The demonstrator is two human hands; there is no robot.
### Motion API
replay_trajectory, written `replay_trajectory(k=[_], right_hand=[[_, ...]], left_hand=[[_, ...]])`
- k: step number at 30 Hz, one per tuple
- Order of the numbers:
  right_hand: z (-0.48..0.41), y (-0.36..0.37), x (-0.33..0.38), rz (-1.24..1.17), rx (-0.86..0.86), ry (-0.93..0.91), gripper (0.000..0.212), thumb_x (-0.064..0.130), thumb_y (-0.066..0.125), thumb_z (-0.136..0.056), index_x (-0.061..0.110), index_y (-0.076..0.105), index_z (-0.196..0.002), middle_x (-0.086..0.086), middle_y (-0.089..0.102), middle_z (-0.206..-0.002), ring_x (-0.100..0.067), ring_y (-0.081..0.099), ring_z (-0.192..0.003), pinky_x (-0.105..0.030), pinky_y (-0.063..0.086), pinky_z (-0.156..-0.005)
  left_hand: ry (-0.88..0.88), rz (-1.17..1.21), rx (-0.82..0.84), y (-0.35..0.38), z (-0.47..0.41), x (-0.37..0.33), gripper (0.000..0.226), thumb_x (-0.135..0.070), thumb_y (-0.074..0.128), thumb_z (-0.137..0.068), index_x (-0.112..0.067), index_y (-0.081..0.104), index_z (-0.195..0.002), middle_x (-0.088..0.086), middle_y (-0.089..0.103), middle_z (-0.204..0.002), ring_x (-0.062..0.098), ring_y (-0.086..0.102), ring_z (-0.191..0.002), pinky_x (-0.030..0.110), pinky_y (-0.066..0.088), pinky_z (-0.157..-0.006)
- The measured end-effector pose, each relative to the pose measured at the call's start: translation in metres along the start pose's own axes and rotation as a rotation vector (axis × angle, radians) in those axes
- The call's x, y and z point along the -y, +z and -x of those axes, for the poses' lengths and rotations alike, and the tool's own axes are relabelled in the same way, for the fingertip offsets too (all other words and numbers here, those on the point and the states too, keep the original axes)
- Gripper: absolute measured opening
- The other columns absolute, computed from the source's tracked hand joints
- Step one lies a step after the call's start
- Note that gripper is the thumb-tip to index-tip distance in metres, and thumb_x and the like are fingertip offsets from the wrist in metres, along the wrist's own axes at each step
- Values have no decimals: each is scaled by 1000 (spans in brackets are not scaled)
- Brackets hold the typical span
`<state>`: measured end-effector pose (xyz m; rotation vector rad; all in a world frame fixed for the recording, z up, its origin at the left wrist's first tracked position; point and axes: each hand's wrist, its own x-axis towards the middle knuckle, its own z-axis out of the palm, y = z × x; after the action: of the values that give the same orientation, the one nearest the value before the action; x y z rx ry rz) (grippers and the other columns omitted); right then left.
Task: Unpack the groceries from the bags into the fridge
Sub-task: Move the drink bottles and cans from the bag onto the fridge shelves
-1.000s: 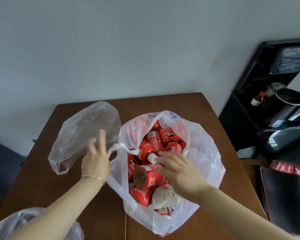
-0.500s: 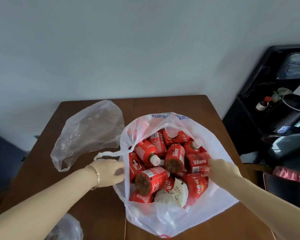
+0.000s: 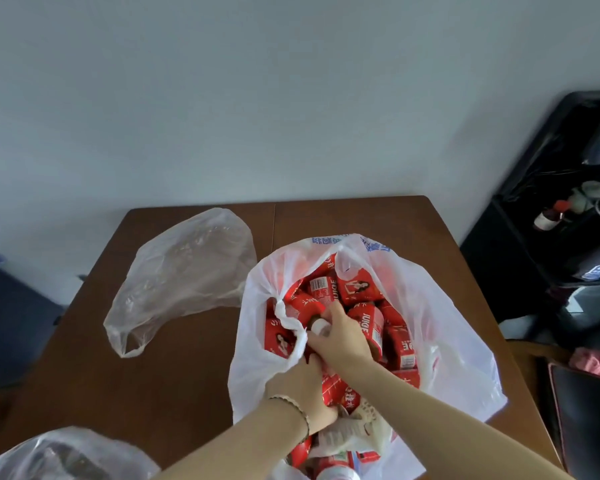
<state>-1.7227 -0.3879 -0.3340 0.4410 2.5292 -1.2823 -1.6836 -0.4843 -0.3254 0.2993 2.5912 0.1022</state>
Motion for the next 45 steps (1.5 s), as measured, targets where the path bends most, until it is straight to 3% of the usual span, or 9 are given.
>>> replay_trajectory(k=[5,9,17,24,28,33,39,43,45], right_hand=[[16,-60,21,-145,-268,-120,12,25,61,-79,19,53,-85,8,59,-73,-7,54,-64,-29,50,-60],[37,-122,18,38,-403,-248,17,31,64,-79,20,57,-69,3,60,-66,-14,58,-66,-34,51,-59],[75,-146,-29,495,-188,-333,24,27,65,-80,30,49,-61,10,57,-61,-8,54,-60,-11,33,-53],[89,-138,-15,448,223,-326,57,38,59,-86,56,17,-120,20,55,-80,1,57,-74,-13,48,-75],[91,-140,-9,284,344,-358,44,29,67,-83,62,44,-103,28,60,-97,3,60,-94,-14,50,-84],[89,-146,-2,185,538,-264,30,36,72,-79,49,52,-98,9,62,-105,-10,63,-94,-26,56,-84],[90,-155,4,227,419,-303,28,38,70,-79,52,48,-90,16,58,-84,-7,64,-78,-17,54,-67],[92,-165,1,386,270,-342,30,44,69,-79,54,44,-92,26,54,-91,1,61,-74,-11,52,-64],[94,-172,-7,428,166,-342,31,43,67,-81,51,43,-98,24,56,-93,-1,62,-75,-12,54,-66]], left_hand=[[-106,312,130,-10,3,15,58,-50,59,-74,-28,40,-124,-5,54,-113,17,54,-105,28,42,-84],[-95,564,163,-24,13,37,58,-67,61,-55,-36,55,-104,-12,62,-96,7,59,-90,24,51,-80],[142,1364,248,-43,36,33,72,-45,75,-39,-25,61,-108,6,71,-97,21,70,-89,30,56,-72],[301,1329,282,-42,38,33,85,-54,84,-38,-26,59,-115,2,69,-106,24,66,-102,39,54,-87],[355,1300,370,-38,40,35,95,-61,85,-36,-25,55,-119,3,66,-112,27,63,-107,39,53,-88],[338,1337,476,-29,34,37,101,-54,89,-35,-20,51,-122,12,60,-118,31,61,-108,45,51,-91],[235,1496,360,-31,25,18,87,-44,92,-34,-21,62,-113,12,65,-113,31,63,-105,43,54,-86],[-40,1328,8,-32,-11,-5,42,-55,67,-67,-26,62,-97,7,67,-110,24,64,-101,44,50,-93],[-110,1171,-84,-35,-29,-20,20,-40,59,-85,-25,59,-98,6,62,-119,26,60,-107,40,48,-96]])
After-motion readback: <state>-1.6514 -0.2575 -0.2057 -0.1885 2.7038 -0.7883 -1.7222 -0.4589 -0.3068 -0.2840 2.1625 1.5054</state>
